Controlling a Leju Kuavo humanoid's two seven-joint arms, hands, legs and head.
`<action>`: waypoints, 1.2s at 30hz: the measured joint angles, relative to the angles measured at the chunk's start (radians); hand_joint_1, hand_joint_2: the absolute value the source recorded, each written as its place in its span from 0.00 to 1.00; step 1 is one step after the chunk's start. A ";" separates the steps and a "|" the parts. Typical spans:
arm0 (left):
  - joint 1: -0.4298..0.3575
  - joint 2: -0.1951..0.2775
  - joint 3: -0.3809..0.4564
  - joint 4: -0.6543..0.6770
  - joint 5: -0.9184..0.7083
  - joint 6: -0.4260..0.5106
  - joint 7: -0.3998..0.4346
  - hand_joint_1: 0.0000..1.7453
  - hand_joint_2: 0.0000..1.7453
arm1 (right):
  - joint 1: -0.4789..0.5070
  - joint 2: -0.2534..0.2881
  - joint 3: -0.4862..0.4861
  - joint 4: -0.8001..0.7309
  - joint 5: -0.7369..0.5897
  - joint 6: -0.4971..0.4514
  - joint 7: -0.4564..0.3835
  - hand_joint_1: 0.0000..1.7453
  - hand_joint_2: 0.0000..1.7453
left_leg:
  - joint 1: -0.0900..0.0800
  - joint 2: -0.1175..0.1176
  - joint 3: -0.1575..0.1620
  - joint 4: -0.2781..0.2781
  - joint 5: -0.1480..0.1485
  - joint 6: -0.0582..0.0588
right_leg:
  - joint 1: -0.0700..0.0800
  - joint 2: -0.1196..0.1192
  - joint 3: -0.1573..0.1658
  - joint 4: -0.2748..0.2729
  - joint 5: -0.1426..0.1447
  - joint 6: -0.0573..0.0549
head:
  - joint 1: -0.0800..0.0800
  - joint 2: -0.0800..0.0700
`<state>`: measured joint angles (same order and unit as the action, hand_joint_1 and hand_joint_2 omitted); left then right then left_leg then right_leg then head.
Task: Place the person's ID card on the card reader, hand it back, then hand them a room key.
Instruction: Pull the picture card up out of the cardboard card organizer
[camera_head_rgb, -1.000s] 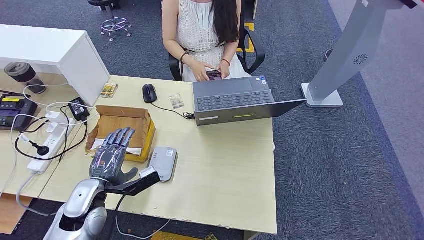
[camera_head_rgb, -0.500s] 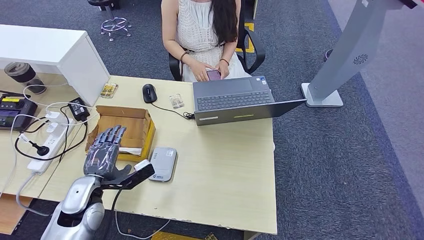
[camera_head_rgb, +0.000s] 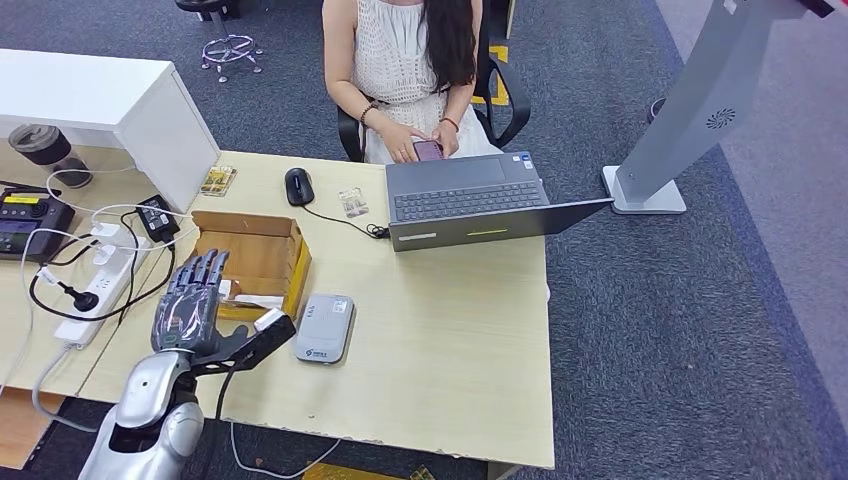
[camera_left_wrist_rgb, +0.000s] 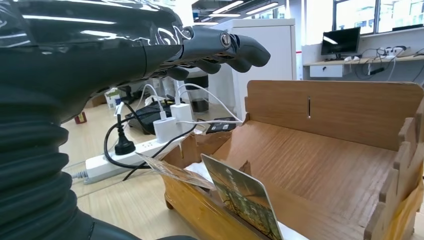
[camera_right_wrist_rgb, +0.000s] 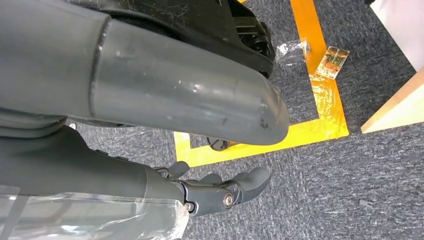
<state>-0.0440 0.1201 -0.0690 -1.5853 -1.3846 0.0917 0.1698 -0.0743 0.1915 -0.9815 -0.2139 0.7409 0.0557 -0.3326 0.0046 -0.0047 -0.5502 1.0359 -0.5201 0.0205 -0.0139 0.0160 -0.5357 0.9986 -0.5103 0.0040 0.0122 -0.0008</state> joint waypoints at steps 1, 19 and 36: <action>0.000 -0.001 0.002 0.001 0.000 0.000 0.000 0.70 1.00 | 0.000 0.000 0.000 0.000 0.000 0.000 0.000 0.00 0.00 | 0.000 0.000 0.000 0.000 0.000 0.000 | 0.000 0.000 0.000 0.000 0.000 0.000 | 0.000 0.000; -0.005 -0.009 0.014 0.031 0.017 -0.034 0.001 1.00 1.00 | 0.000 -0.001 0.000 0.000 0.015 0.000 0.002 0.00 0.00 | 0.000 0.000 0.000 0.000 0.000 0.000 | 0.000 0.000 0.000 0.000 0.000 0.000 | 0.000 0.000; -0.014 -0.009 0.015 0.037 0.033 -0.036 -0.004 1.00 1.00 | 0.002 -0.011 -0.001 0.000 0.012 0.011 0.002 0.00 0.00 | 0.000 0.000 0.000 0.000 0.000 0.000 | 0.000 0.000 0.000 0.000 0.000 0.000 | 0.000 0.000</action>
<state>-0.0581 0.1109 -0.0538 -1.5480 -1.3519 0.0559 0.1657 -0.0726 0.1806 -0.9829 -0.2140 0.7528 0.0669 -0.3305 0.0046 -0.0047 -0.5501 1.0359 -0.5201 0.0205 -0.0139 0.0160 -0.5356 0.9987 -0.5103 0.0040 0.0122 -0.0008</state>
